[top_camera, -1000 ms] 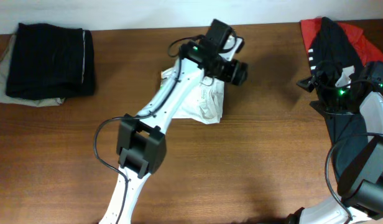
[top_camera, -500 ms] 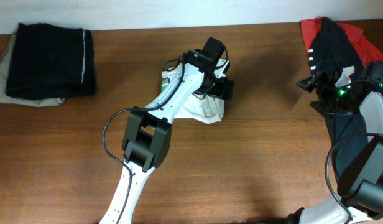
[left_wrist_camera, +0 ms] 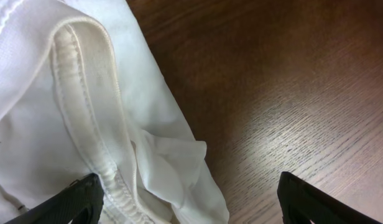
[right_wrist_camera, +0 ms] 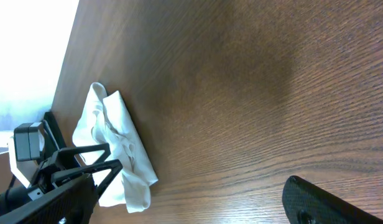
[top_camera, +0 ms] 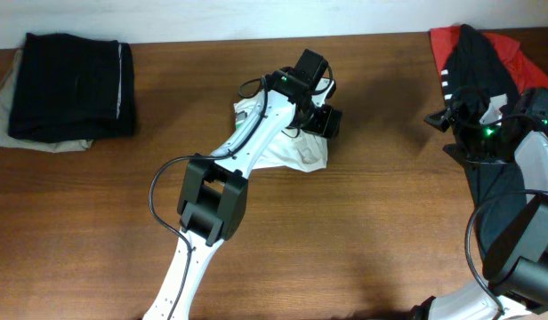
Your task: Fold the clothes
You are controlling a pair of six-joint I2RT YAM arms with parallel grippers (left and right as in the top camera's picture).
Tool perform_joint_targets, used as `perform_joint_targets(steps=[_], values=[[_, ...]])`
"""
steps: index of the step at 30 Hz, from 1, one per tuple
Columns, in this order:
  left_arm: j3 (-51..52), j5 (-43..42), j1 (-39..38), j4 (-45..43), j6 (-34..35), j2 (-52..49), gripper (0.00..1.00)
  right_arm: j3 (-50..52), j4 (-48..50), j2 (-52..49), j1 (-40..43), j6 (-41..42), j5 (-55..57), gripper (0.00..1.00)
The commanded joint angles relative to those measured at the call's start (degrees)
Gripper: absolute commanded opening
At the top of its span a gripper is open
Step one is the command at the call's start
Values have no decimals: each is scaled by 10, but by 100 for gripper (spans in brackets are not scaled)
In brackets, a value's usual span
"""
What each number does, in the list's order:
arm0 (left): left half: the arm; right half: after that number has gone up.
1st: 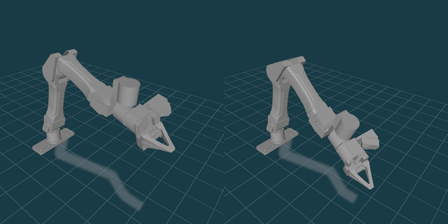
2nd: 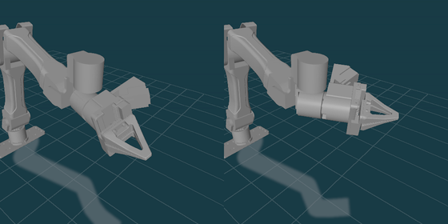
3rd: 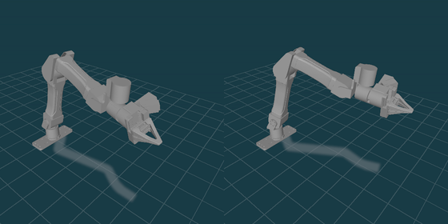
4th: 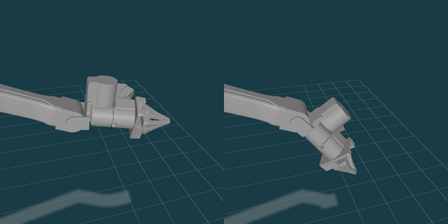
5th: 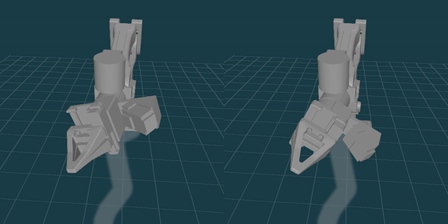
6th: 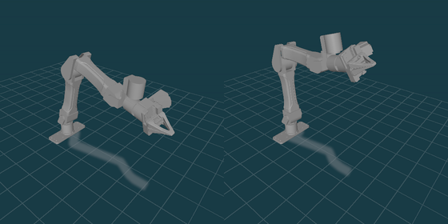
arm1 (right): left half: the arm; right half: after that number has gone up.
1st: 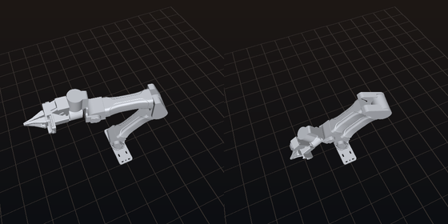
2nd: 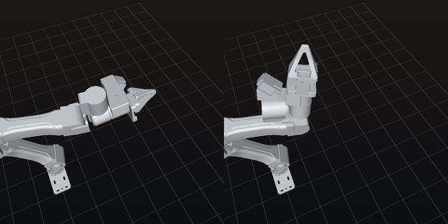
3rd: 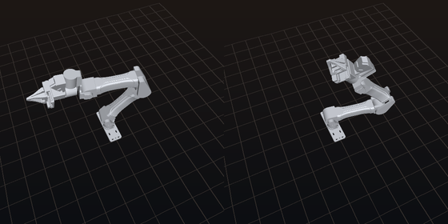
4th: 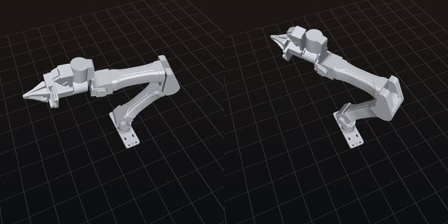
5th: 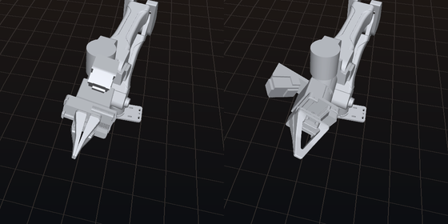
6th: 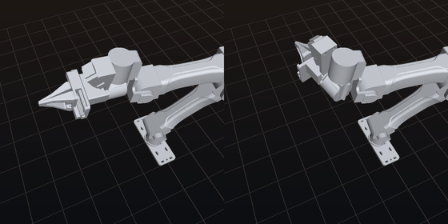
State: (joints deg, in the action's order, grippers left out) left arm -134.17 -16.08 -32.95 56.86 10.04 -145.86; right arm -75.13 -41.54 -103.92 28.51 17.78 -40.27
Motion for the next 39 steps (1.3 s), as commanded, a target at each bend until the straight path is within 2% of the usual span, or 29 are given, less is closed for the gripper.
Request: perform_joint_targets(steps=[1, 6, 12, 16, 18, 21, 26, 28, 32, 33, 39], values=[[-13, -20, -3, 6, -16, -11, 89, -1, 2, 5, 0, -1, 3, 99], [-16, -21, -14, 4, -42, -11, 89, -1, 2, 5, 0, -1, 5, 99], [-67, -22, -19, 15, -46, -11, 90, -1, 2, 5, 0, -1, 5, 99], [-91, -21, -15, 37, -46, -10, 97, -1, 2, 5, 0, -1, 5, 99], [-168, -20, 6, 85, -45, -10, 99, -1, 2, 5, 0, -1, 5, 98], [-292, 30, 74, 172, -45, -10, 99, -1, 2, 5, 0, -1, 5, 99], [-317, 39, 186, 287, -46, -15, 99, -1, 2, 5, 0, -1, 5, 99], [-317, 3, 231, 311, -87, -29, 99, -1, 2, 5, 0, -1, 5, 99], [-317, -217, 286, 338, -179, -98, 99, -1, 2, 5, 0, -1, 5, 99], [-317, -243, 286, 347, -190, -120, 99, -1, 2, 5, 0, -1, 5, 99], [-317, -249, 259, 386, -205, -201, 99, -1, 2, 5, 0, -1, 5, 99]])
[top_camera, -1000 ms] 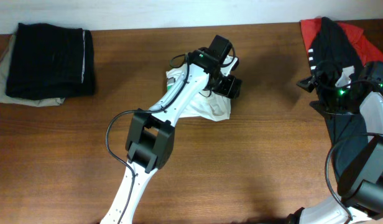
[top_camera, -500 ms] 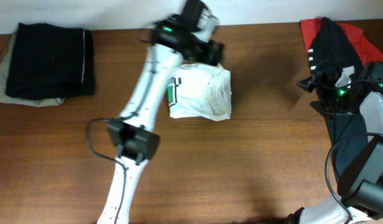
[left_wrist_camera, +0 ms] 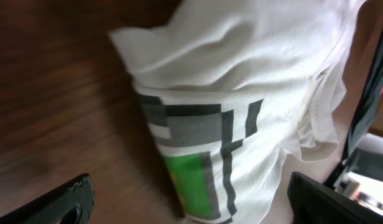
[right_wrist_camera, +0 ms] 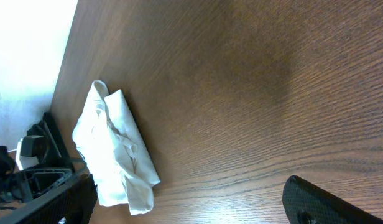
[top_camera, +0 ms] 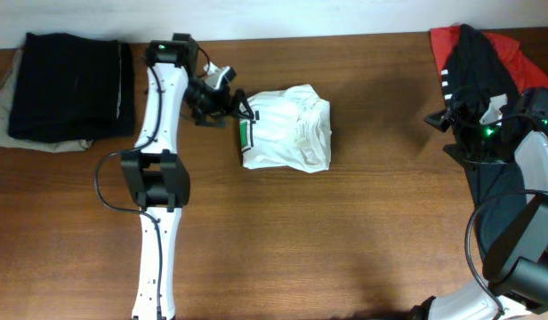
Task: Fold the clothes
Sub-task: 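Grasp the folded shirt with the left gripper and carry it back-left, then place the folded shirt on the dark garment stack and release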
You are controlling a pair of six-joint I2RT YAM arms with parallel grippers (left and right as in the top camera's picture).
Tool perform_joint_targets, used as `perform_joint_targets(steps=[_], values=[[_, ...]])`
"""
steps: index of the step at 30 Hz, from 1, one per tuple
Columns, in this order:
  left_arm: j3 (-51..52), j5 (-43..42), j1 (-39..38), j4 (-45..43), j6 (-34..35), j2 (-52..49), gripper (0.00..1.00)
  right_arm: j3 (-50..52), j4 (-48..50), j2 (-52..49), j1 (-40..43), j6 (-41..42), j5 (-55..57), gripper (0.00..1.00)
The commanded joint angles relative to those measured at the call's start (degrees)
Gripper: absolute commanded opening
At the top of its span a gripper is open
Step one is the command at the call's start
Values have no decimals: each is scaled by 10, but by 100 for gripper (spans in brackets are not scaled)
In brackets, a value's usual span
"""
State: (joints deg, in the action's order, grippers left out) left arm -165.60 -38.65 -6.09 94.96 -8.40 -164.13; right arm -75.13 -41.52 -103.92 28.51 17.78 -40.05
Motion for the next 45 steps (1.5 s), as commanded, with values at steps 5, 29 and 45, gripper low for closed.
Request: perform_joint_targets(steps=[5, 29, 45], values=[[-2, -23, -46, 13, -20, -59, 99, -1, 2, 5, 0, -1, 3, 99], [-118, 262, 42, -3, -3, -56, 1, -1, 2, 5, 0, -1, 3, 99], [-119, 391, 195, -175, -67, 52, 1, -1, 2, 5, 0, -1, 3, 99]])
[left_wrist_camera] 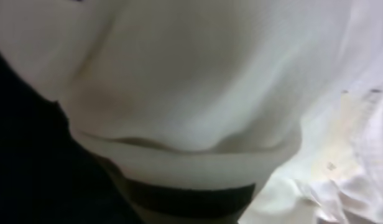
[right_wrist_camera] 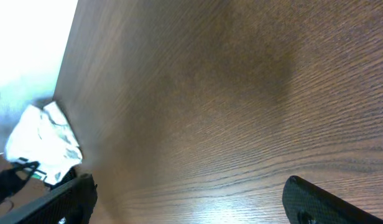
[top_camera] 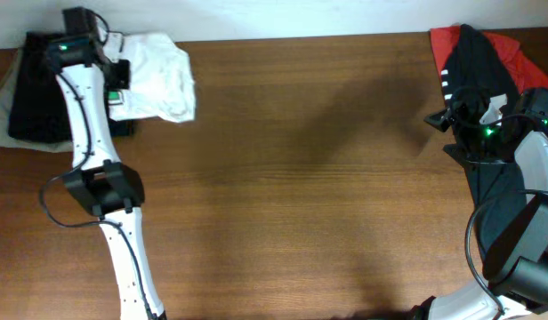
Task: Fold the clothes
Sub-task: 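Place the folded shirt on the dark garment stack and release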
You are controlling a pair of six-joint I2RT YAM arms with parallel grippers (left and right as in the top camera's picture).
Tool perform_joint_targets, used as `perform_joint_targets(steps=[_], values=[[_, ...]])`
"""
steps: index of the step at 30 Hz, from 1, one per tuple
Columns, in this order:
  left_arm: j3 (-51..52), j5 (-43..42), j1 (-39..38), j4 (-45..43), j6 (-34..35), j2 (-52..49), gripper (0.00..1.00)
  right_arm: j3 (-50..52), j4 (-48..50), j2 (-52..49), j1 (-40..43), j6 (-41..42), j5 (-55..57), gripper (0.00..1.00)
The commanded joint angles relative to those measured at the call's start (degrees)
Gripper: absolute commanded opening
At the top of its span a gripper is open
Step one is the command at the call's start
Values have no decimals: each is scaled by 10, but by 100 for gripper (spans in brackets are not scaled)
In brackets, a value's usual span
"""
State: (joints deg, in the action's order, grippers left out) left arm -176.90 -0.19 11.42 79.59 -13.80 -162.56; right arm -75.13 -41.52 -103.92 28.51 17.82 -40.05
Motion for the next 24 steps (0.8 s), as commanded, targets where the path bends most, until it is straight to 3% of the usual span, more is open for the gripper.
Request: perform_joint_targets(steps=[1, 12, 21, 22, 23, 24], values=[[-6, 7, 31, -35, -13, 43, 0, -1, 2, 5, 0, -2, 3, 99], [-6, 41, 98, -124, -25, 51, 1, -1, 2, 5, 0, -2, 3, 99], [29, 52, 161, -154, 22, 51, 0, -1, 2, 5, 0, -2, 3, 99], [47, 49, 169, -167, 26, 50, 2, -1, 2, 5, 0, -2, 3, 99], [56, 49, 172, -174, 26, 50, 22, -1, 2, 5, 0, -2, 3, 99], [65, 49, 174, -181, 26, 50, 21, -1, 2, 5, 0, -2, 3, 99]])
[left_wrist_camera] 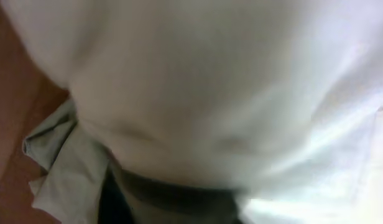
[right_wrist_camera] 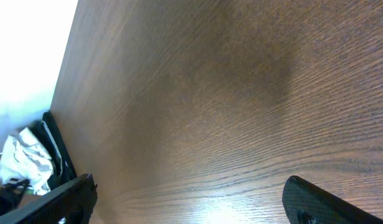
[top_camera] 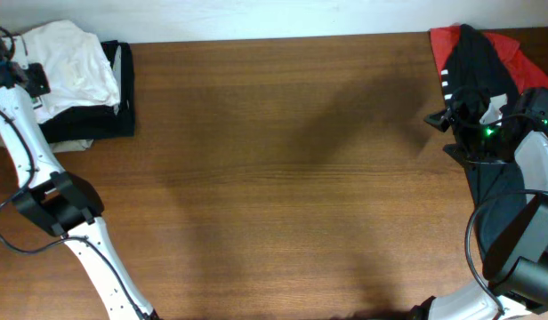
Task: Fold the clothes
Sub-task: 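Place the folded shirt on the dark garment stack and release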
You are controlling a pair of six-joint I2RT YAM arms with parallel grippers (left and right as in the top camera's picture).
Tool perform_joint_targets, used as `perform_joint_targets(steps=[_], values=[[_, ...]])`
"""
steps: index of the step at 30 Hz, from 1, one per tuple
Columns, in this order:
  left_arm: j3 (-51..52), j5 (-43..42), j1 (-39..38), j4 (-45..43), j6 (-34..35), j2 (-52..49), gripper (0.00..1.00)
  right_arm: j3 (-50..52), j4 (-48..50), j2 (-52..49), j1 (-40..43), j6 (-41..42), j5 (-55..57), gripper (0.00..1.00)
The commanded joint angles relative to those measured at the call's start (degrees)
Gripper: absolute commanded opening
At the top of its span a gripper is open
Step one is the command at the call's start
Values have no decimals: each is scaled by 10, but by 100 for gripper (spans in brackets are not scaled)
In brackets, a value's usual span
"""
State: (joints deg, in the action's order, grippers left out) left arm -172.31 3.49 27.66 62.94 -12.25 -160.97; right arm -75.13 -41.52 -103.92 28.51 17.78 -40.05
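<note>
A folded white shirt [top_camera: 74, 60] lies on top of a folded black garment [top_camera: 109, 120] at the table's far left corner. My left gripper [top_camera: 34, 78] is at the shirt's left edge. In the left wrist view blurred white cloth [left_wrist_camera: 198, 93] fills the frame and hides the fingers, which do not show at their open positions. My right gripper [top_camera: 439, 120] hangs open beside a heap of red and black clothes [top_camera: 487, 53] at the far right. Its fingers [right_wrist_camera: 303, 199] stand wide apart over bare wood, and the white shirt [right_wrist_camera: 27, 158] shows far off.
A beige garment [top_camera: 65, 143] lies under the black one, its corner [left_wrist_camera: 61, 162] showing in the left wrist view. The wooden table [top_camera: 283, 178] stretches between the two piles. A dark garment [top_camera: 496, 187] trails down the right edge by the right arm.
The left gripper and the white shirt have moved further left. The shirt was half on the black garment's right edge and now rests on top of it. The right arm has not moved.
The left gripper stood open at the white shirt's right side in the table's middle. Then it was open at the shirt's left side. Later the shirt was at the far left, overlapping the black stack, and now it lies on the stack. The right gripper stayed open by its heap.
</note>
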Motion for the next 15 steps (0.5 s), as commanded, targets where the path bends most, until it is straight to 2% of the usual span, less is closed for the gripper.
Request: perform_joint_targets(steps=[1, 3, 7, 9, 11, 12, 15], values=[[20, 13, 13, -16, 11, 35, 27, -1, 2, 5, 0, -1, 3, 99], [20, 13, 15, -25, 26, 35, 99, -1, 2, 5, 0, -1, 3, 99], [20, 2, 15, -26, 67, 54, 99, -1, 2, 5, 0, -1, 3, 99], [20, -76, 13, -23, 67, 86, 99, -1, 2, 5, 0, -1, 3, 99], [20, -139, 12, -11, 67, 99, 48, -1, 2, 5, 0, -1, 3, 99], [20, -146, 11, 7, 73, 99, 1, -1, 2, 5, 0, -1, 3, 99], [80, -147, 3, 27, 92, 90, 0, -1, 3, 5, 0, -1, 3, 99]])
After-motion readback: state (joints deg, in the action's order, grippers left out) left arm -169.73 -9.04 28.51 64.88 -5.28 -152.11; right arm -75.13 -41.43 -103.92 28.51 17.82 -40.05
